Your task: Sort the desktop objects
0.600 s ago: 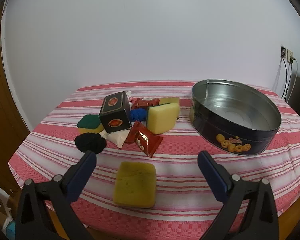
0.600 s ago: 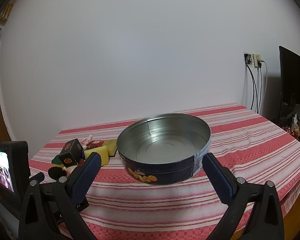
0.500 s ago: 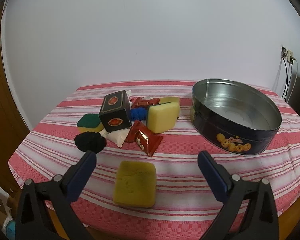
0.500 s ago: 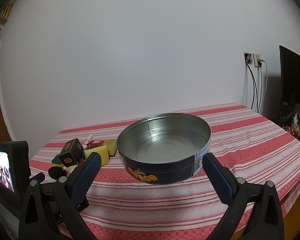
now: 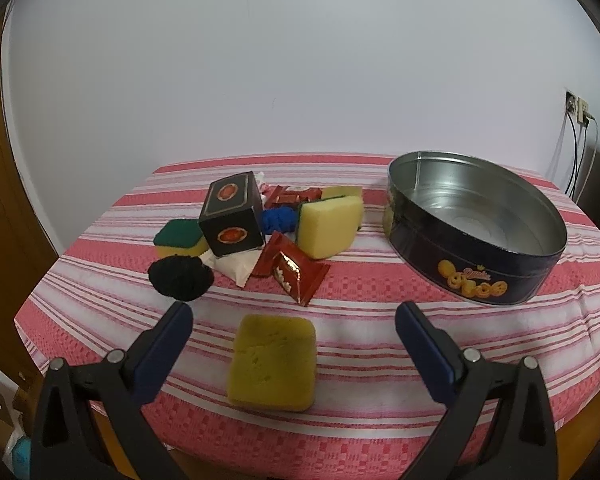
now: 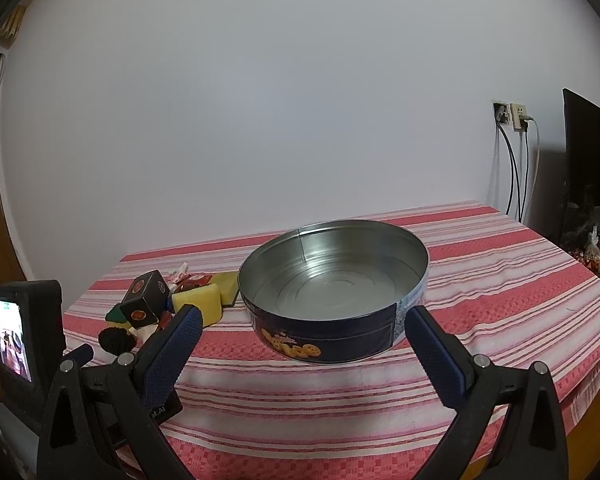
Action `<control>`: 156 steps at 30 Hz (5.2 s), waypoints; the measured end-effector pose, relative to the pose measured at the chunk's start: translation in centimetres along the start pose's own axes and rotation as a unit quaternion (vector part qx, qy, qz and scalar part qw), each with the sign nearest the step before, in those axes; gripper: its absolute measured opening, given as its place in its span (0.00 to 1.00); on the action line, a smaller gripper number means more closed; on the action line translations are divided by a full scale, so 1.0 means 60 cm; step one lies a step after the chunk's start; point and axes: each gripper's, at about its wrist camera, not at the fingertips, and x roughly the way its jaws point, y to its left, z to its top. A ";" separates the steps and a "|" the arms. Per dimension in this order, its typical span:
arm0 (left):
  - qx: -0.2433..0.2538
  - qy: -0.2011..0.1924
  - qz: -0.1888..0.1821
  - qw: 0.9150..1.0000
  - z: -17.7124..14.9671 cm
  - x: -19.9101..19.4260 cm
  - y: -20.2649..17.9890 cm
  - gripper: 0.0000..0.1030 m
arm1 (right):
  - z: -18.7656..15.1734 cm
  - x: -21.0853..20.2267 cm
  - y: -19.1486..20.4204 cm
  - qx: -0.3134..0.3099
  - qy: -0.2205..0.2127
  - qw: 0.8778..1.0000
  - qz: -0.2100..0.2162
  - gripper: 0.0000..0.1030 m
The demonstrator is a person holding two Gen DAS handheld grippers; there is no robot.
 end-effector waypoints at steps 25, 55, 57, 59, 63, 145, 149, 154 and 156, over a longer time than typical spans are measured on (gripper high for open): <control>-0.012 0.016 0.001 1.000 -0.002 0.017 0.021 1.00 | -0.006 0.017 0.017 -0.009 0.011 1.000 0.009 1.00; -0.099 0.029 0.104 0.989 -0.009 0.061 0.288 1.00 | -0.075 0.135 0.192 -0.102 0.125 0.969 0.186 0.99; -0.094 0.031 0.103 0.990 -0.010 0.069 0.292 1.00 | -0.090 0.150 0.216 -0.115 0.147 0.963 0.193 0.99; -0.089 0.035 0.101 0.990 -0.010 0.073 0.295 1.00 | -0.109 0.168 0.245 -0.132 0.170 0.956 0.201 0.99; -0.089 0.043 0.094 0.991 -0.010 0.083 0.302 1.00 | -0.139 0.187 0.298 -0.180 0.192 0.945 0.192 0.99; 0.104 0.040 -0.119 0.987 0.259 0.249 -0.288 0.61 | 0.140 0.375 -0.172 -0.035 0.082 0.994 -0.057 0.62; 0.111 0.072 -0.110 0.985 0.259 0.269 -0.297 0.61 | 0.132 0.372 -0.161 -0.031 0.085 0.995 -0.052 0.62; 0.122 0.064 -0.099 0.985 0.269 0.270 -0.317 0.61 | 0.133 0.368 -0.151 -0.037 0.090 0.994 -0.053 0.62; 0.125 0.067 -0.099 0.985 0.271 0.271 -0.320 0.61 | 0.133 0.367 -0.150 -0.038 0.091 0.994 -0.052 0.62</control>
